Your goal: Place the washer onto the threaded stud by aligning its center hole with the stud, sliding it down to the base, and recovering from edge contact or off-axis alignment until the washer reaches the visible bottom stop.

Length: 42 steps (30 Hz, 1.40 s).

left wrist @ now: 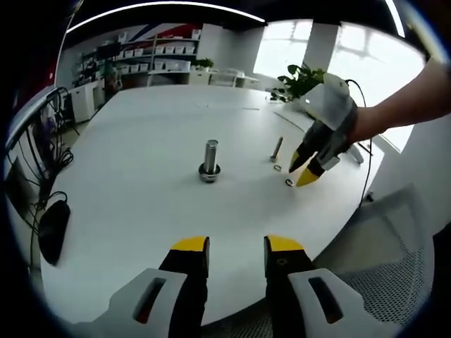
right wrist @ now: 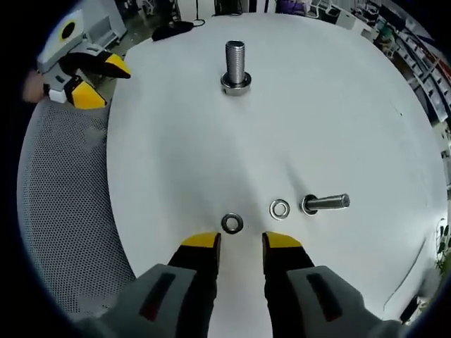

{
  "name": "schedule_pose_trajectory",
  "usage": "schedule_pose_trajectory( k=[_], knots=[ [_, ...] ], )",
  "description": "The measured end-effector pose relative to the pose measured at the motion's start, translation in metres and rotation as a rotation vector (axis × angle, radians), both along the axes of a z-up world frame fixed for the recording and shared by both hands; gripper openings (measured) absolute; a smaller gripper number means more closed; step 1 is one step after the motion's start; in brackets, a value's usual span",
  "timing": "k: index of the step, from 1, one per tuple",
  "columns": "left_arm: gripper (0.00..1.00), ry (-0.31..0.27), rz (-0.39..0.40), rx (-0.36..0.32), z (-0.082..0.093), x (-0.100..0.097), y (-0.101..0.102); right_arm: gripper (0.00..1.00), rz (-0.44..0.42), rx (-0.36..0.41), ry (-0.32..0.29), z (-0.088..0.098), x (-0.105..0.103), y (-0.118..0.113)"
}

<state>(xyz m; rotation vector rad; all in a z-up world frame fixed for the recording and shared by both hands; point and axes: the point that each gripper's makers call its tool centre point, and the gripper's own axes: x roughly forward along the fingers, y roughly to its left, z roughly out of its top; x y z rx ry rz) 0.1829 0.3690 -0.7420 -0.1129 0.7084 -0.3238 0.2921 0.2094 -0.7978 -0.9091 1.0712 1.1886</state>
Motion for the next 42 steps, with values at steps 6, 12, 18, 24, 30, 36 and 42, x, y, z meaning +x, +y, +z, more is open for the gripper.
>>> schedule_pose_trajectory(
  k=[6,12,18,24,30,36,42],
  knots=[
    [0.29,0.001,-0.001,0.003,0.000,0.000,0.000,0.25,0.014,0.005,-0.003,-0.001,0.000,0.005],
    [0.29,0.001,-0.002,0.002,0.000,0.000,0.000,0.22,0.063,-0.001,-0.015,-0.001,-0.003,0.006],
    [0.29,0.002,0.002,0.003,-0.001,0.000,0.001,0.16,0.160,-0.015,-0.033,-0.002,-0.007,0.010],
    [0.29,0.001,0.003,0.005,-0.001,0.000,0.001,0.15,0.168,-0.057,-0.008,-0.003,-0.005,0.010],
    [0.29,-0.003,0.007,-0.004,0.000,0.000,0.001,0.15,0.147,-0.114,-0.007,-0.004,-0.006,0.011],
    [0.29,0.000,0.005,0.000,-0.001,0.000,0.001,0.15,0.131,-0.171,-0.030,-0.004,-0.008,0.012],
    [0.29,0.001,0.006,0.002,-0.001,0.000,0.001,0.15,0.042,-0.136,0.001,-0.003,-0.004,0.011]
  ],
)
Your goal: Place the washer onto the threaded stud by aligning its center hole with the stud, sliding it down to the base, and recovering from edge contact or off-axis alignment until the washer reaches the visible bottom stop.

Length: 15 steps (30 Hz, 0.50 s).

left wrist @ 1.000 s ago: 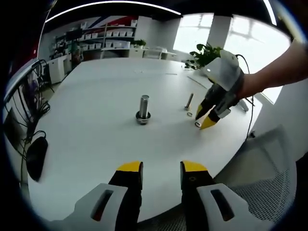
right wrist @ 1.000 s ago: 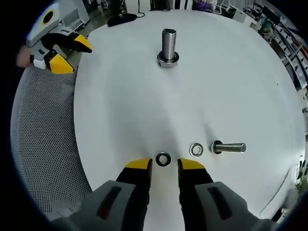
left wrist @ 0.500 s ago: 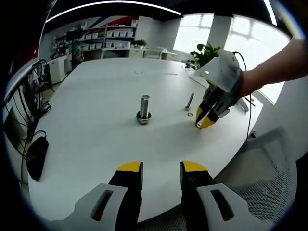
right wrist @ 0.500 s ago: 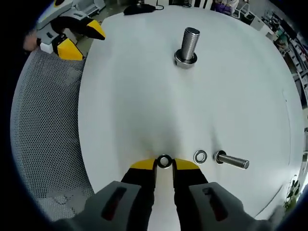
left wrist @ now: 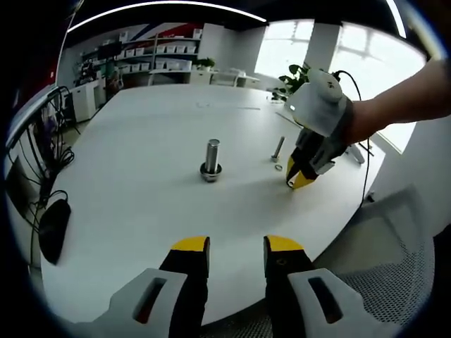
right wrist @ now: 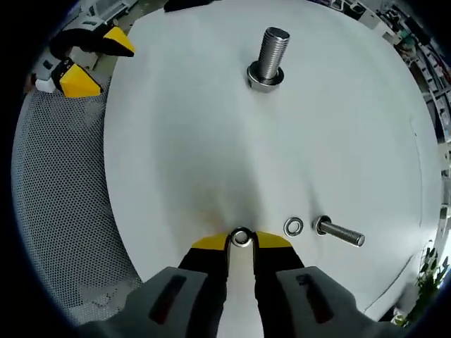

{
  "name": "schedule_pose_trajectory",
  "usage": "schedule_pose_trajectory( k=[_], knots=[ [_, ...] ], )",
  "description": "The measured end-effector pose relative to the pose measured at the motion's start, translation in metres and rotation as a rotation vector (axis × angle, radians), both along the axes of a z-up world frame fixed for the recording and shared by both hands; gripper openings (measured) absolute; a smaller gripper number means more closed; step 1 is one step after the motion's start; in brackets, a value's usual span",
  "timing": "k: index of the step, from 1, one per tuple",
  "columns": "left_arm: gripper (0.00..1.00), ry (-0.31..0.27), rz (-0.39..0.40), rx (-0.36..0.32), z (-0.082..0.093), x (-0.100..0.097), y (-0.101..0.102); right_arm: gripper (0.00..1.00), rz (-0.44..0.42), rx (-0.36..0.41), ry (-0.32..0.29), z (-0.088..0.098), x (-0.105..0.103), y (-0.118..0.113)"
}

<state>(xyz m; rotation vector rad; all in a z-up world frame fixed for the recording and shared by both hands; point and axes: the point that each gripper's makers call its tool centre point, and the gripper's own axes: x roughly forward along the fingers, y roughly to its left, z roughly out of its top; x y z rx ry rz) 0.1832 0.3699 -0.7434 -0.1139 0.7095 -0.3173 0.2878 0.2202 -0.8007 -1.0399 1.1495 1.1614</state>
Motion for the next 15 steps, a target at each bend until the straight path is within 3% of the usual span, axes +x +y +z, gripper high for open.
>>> schedule_pose_trajectory(
  k=[15],
  knots=[
    [0.28,0.004,0.002,0.006,-0.0004,-0.0005,0.0010,0.13,-0.037,0.133,-0.038,0.0021,-0.0019,-0.0011]
  ],
)
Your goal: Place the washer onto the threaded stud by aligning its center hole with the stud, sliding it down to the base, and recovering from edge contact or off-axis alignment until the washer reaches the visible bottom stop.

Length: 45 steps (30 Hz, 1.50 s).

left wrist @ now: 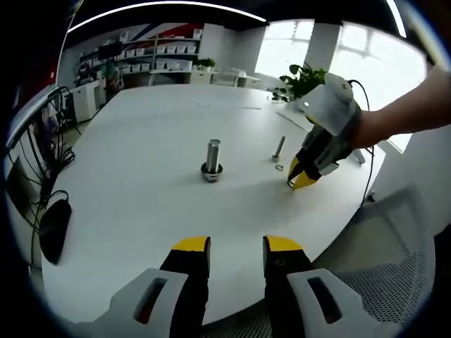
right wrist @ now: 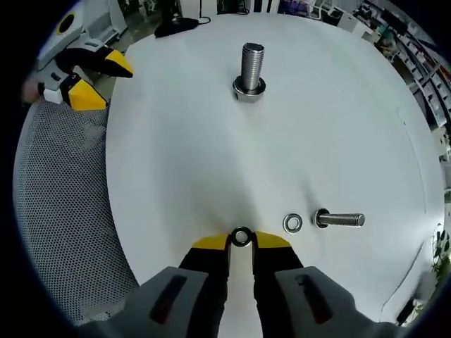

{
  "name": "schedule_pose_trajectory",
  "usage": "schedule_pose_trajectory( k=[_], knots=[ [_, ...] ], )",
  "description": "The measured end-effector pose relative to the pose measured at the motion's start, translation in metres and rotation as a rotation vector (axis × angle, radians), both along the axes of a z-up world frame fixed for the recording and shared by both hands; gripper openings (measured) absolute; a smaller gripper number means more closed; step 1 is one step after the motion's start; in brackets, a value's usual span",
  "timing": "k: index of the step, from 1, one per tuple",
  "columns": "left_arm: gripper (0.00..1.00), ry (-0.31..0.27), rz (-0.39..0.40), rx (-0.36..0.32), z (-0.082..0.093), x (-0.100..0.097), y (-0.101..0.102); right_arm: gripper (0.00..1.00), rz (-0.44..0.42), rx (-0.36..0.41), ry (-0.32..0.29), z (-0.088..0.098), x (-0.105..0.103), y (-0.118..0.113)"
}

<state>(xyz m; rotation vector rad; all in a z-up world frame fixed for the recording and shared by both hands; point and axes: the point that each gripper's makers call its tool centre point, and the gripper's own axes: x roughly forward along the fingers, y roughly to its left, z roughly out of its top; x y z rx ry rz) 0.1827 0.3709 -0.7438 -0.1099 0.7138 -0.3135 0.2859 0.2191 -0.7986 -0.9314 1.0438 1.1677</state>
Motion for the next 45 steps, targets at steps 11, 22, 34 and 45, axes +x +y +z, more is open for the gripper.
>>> schedule_pose_trajectory(
  k=[11,22,34,45],
  knots=[
    [0.27,-0.004,0.000,0.001,0.001,0.000,0.000,0.13,-0.046,0.025,0.001,0.003,0.002,-0.007],
    [0.27,-0.002,-0.001,0.001,0.000,0.000,0.000,0.13,-0.125,0.076,-0.032,0.024,0.025,-0.013],
    [0.27,-0.003,-0.003,-0.003,0.001,0.000,-0.001,0.13,-0.139,0.096,-0.094,0.049,0.050,-0.019],
    [0.28,-0.006,-0.007,-0.004,0.001,0.000,-0.001,0.13,-0.130,0.129,-0.136,0.067,0.069,-0.007]
  ],
)
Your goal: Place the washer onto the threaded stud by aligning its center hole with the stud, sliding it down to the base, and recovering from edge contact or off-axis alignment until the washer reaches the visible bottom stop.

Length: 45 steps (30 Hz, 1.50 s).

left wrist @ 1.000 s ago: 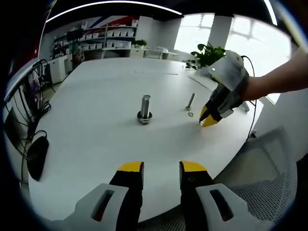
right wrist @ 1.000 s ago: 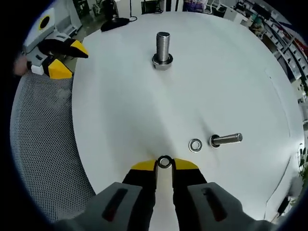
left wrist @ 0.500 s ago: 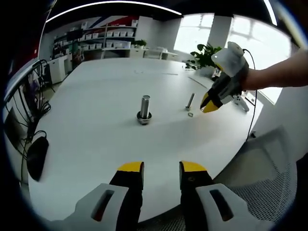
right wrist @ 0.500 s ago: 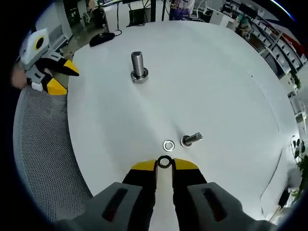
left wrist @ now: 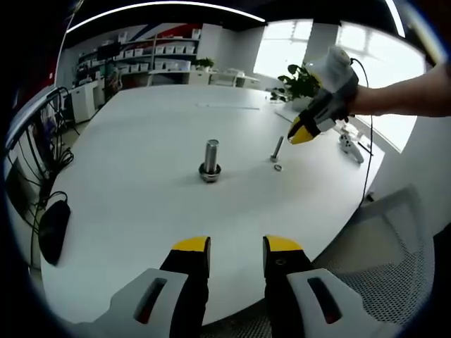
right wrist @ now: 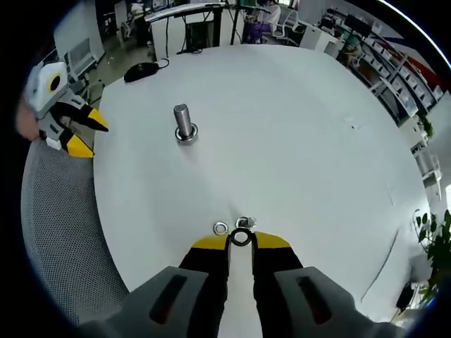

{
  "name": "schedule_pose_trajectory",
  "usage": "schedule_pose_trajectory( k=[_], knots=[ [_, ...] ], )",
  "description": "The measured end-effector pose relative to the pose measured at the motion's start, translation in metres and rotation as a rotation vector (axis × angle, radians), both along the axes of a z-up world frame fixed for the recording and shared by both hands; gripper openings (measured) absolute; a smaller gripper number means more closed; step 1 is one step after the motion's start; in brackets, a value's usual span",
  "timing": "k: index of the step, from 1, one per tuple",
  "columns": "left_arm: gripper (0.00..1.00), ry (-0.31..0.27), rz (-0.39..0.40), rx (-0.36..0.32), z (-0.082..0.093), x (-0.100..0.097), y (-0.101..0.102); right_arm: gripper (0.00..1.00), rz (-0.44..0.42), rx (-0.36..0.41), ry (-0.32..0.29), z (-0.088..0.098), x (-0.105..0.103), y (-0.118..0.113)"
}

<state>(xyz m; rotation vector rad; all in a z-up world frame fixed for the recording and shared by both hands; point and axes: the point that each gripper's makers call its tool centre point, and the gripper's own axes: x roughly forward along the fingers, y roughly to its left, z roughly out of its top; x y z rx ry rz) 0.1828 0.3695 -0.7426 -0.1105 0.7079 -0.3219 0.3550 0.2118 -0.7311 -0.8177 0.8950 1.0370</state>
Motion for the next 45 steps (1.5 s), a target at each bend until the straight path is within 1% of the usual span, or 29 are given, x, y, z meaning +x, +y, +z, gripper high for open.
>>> schedule_pose_trajectory(
  k=[6,17,23,29,33,45],
  knots=[
    [0.28,0.000,-0.001,0.000,0.000,0.000,0.000,0.13,0.018,-0.004,-0.009,0.004,0.006,0.002],
    [0.28,0.000,0.001,-0.001,0.000,0.000,0.000,0.13,0.050,-0.021,-0.014,0.005,0.011,0.004],
    [0.28,0.002,0.000,0.001,0.000,0.000,0.000,0.13,0.069,-0.036,-0.013,0.002,0.011,0.005],
    [0.28,0.001,0.004,0.002,0.000,0.000,0.001,0.13,0.077,-0.035,-0.004,0.000,0.011,0.007],
    [0.28,0.000,0.004,0.002,0.000,0.000,0.001,0.13,0.081,-0.045,0.006,-0.004,0.010,0.007],
    [0.28,0.003,0.009,0.006,0.000,0.000,0.002,0.13,0.080,-0.070,0.035,-0.016,0.013,0.007]
  ],
)
